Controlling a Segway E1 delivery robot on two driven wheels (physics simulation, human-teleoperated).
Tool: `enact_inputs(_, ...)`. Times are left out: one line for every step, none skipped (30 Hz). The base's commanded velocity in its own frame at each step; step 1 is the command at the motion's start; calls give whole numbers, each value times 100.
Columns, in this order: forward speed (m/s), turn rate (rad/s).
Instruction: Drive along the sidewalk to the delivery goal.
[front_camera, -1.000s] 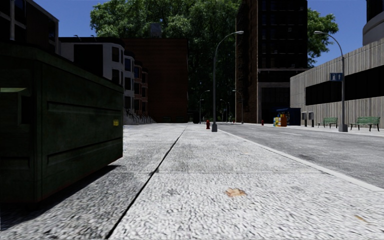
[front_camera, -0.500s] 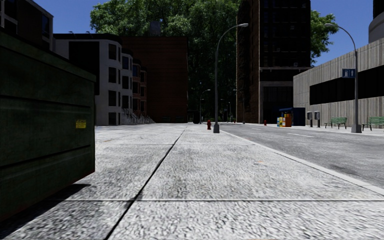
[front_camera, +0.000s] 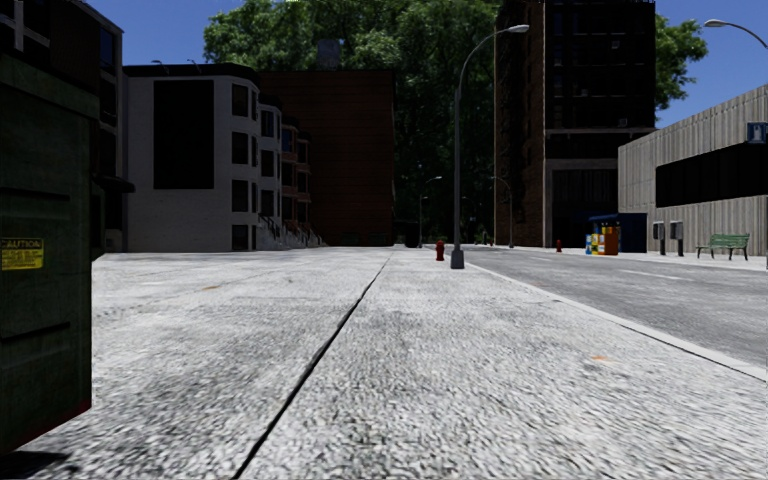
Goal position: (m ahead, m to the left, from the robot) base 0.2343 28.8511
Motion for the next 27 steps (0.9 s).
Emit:
enact_inputs(200, 40)
enact_inputs(200, 40)
enact_inputs(200, 40)
enact_inputs(200, 40)
enact_inputs(200, 40)
enact_inputs(200, 40)
enact_inputs(200, 40)
enact_inputs(200, 40)
enact_inputs(200, 41)
enact_inputs(200, 46)
enact_inputs(200, 57)
enact_inputs(200, 61)
enact_inputs(200, 61)
enact_inputs(200, 62)
enact_inputs(197, 63)
enact_inputs(191, 63)
enact_inputs(188, 63)
enact_inputs(188, 63)
enact_inputs(185, 63)
enact_inputs(180, 63)
enact_inputs(178, 63)
enact_inputs(178, 63)
enact_inputs(176, 63)
enact_inputs(173, 63)
enact_inputs(169, 63)
enact_inputs(167, 63)
enact_inputs(167, 63)
